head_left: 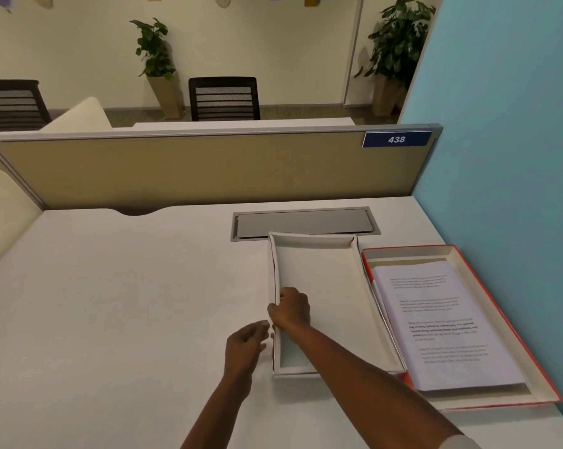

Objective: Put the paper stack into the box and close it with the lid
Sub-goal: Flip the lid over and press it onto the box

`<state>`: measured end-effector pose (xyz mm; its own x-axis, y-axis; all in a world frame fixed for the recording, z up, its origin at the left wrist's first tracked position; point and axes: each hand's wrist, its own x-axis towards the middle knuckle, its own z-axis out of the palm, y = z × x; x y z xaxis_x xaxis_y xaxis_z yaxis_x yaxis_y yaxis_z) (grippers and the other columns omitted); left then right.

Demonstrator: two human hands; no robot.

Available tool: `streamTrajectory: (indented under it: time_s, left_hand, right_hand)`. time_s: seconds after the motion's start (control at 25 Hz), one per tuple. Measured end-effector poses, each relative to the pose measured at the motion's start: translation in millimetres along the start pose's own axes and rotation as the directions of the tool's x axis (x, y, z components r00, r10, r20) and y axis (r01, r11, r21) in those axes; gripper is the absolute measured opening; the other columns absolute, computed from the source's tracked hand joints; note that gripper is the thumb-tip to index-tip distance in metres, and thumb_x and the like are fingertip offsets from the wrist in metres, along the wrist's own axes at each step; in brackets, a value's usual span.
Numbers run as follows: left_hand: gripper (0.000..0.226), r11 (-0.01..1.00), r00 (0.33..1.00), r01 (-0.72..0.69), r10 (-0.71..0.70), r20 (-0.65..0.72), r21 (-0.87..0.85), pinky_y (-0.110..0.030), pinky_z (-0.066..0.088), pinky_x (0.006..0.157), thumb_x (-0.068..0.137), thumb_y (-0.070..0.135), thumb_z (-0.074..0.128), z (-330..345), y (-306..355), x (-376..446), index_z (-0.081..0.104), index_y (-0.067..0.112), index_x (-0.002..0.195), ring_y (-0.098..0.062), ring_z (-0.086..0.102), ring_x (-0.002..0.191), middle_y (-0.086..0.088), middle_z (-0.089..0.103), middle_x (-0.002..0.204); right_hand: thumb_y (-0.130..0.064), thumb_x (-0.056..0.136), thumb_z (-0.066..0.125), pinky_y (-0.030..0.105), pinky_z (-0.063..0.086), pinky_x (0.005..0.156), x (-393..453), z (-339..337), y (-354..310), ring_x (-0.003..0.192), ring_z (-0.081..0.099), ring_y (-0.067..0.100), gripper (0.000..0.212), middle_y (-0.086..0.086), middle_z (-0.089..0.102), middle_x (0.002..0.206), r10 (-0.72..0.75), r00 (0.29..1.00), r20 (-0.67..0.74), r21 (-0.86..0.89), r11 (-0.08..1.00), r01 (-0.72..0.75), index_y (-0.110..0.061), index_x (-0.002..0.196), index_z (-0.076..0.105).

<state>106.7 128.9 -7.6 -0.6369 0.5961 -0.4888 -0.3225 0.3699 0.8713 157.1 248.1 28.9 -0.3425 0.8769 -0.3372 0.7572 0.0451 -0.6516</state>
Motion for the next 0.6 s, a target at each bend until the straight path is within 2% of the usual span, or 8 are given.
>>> streamTrajectory:
  time_s: [0.04, 0.12, 0.24, 0.36, 0.44, 0.52, 0.6]
  left_hand:
    - [0.017, 0.996, 1.000, 0.028, -0.029, -0.010, -0.085, -0.041, 0.057, 0.094, 0.096, 0.029, 0.068, -5, 2, 4, 0.076, 0.018, 0.105, -0.027, 0.072, 0.106, -0.010, 0.077, 0.114]
    - [0.037, 0.977, 0.993, 0.115, -0.112, 0.026, -0.179, -0.043, 0.052, 0.100, 0.100, 0.038, 0.059, -8, 8, 11, 0.068, 0.011, 0.125, -0.030, 0.067, 0.115, -0.010, 0.070, 0.125]
    - [0.056, 0.960, 0.965, 0.226, -0.198, 0.171, -0.167, -0.044, 0.048, 0.104, 0.101, 0.045, 0.054, 8, 18, 15, 0.053, 0.009, 0.144, -0.032, 0.060, 0.122, -0.015, 0.059, 0.140]
    - [0.068, 0.940, 0.916, 0.303, -0.242, 0.320, -0.156, -0.047, 0.045, 0.109, 0.099, 0.051, 0.053, 44, 33, 11, 0.041, 0.011, 0.153, -0.037, 0.053, 0.132, -0.019, 0.049, 0.151]
    - [0.073, 0.927, 0.881, 0.342, -0.259, 0.395, -0.155, -0.049, 0.043, 0.110, 0.097, 0.057, 0.052, 68, 44, 6, 0.038, 0.014, 0.155, -0.038, 0.052, 0.134, -0.020, 0.048, 0.151]
    - [0.073, 0.917, 0.842, 0.369, -0.262, 0.472, -0.150, -0.051, 0.043, 0.111, 0.095, 0.061, 0.053, 89, 53, -1, 0.038, 0.019, 0.153, -0.036, 0.055, 0.130, -0.018, 0.054, 0.145]
    - [0.063, 0.903, 0.803, 0.395, -0.249, 0.541, -0.170, -0.052, 0.046, 0.108, 0.095, 0.059, 0.056, 104, 59, -5, 0.041, 0.027, 0.147, -0.034, 0.060, 0.125, -0.016, 0.062, 0.137]
  right_hand:
    - [-0.018, 0.083, 0.070, 0.029, 0.055, 0.070, -2, -11, -2, 0.086, 0.071, 0.024, 0.012, 0.006, 0.074, 0.091, -0.025, 0.999, -0.029, 0.079, 0.997, 0.027, -0.007, 0.083, 0.065]
    - [-0.018, 0.082, 0.073, 0.033, 0.059, 0.077, -9, -43, -5, 0.084, 0.073, 0.022, 0.012, 0.004, 0.077, 0.090, -0.066, 0.995, -0.069, 0.255, 0.964, 0.081, -0.008, 0.089, 0.074]
    - [-0.015, 0.086, 0.074, 0.034, 0.062, 0.076, -22, -104, -2, 0.089, 0.075, 0.021, 0.017, 0.001, 0.079, 0.097, -0.083, 0.996, -0.032, 0.522, 0.848, 0.088, -0.017, 0.103, 0.075]
    - [-0.009, 0.089, 0.071, 0.030, 0.059, 0.074, -36, -165, 13, 0.092, 0.076, 0.024, 0.024, 0.005, 0.080, 0.101, -0.112, 0.994, 0.005, 0.661, 0.746, 0.081, -0.010, 0.112, 0.075]
    - [-0.007, 0.090, 0.066, 0.030, 0.058, 0.072, -48, -198, 28, 0.082, 0.074, 0.022, 0.022, 0.009, 0.079, 0.098, -0.160, 0.984, 0.080, 0.723, 0.688, 0.054, -0.007, 0.110, 0.076]
    - [-0.005, 0.087, 0.063, 0.025, 0.060, 0.068, -62, -230, 47, 0.076, 0.074, 0.015, 0.023, 0.008, 0.078, 0.095, -0.219, 0.968, 0.121, 0.836, 0.548, 0.020, -0.006, 0.104, 0.078]
    - [0.002, 0.090, 0.053, 0.016, 0.061, 0.070, -70, -259, 68, 0.077, 0.076, 0.007, 0.032, 0.003, 0.080, 0.090, -0.198, 0.978, 0.062, 0.935, 0.355, 0.013, -0.008, 0.090, 0.083]
